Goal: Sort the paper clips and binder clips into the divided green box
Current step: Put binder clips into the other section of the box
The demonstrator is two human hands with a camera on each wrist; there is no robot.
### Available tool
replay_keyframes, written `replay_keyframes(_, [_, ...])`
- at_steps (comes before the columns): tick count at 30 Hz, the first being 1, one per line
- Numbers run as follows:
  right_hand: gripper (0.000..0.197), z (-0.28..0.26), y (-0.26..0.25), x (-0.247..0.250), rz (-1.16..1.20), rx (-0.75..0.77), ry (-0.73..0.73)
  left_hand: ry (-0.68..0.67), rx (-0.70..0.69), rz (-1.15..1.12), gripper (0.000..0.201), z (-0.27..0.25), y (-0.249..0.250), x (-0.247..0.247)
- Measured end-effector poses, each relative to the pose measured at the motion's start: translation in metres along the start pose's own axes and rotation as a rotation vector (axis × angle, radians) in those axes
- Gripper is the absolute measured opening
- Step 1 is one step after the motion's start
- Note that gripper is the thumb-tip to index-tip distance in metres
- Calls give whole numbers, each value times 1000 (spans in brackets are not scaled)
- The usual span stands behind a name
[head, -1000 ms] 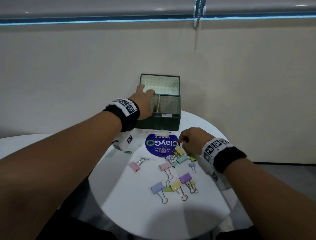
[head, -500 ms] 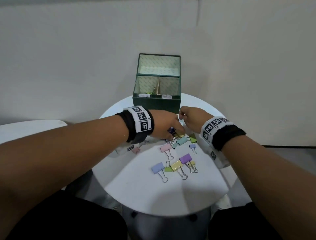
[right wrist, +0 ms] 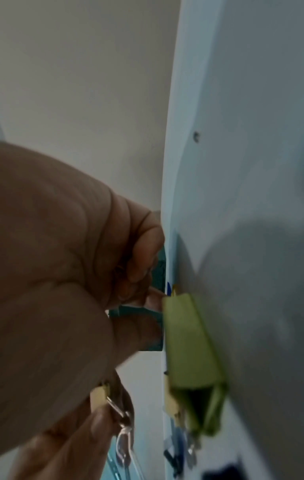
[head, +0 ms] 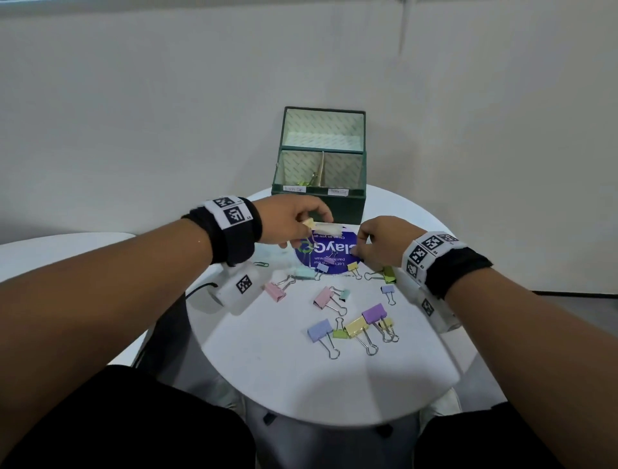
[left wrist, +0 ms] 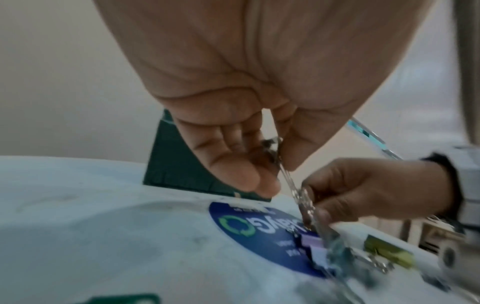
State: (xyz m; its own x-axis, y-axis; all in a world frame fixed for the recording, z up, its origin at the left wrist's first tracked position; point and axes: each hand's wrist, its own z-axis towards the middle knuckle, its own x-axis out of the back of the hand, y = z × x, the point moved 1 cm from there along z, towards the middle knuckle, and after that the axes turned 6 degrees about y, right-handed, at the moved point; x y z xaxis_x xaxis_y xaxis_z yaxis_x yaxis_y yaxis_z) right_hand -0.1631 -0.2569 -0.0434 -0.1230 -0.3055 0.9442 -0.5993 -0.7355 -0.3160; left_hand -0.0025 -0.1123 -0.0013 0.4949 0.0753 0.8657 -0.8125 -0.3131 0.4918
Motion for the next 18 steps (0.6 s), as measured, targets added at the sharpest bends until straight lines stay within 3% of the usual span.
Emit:
replay_keyframes(4, [4,-2,-2,-1,-17,-7,-17,0,104,11,24,-7,-6,8])
replay_keyframes(6, [13,-2,-3,-3,-31,-9,-29,-20,118,132,23,-12,-7,10])
replay_keyframes(10, [9,-3,-8,-7,-72,37,-33,-148,69,392,17,-24,-13,2])
replay_keyframes(14, [3,-2,-6,-6,-27,41,44,-123,64,455,62,-31,-19,-11])
replay_keyframes(18, [6,1,3,2,-37,4,207,-46,123,450,63,-36,-21,-23])
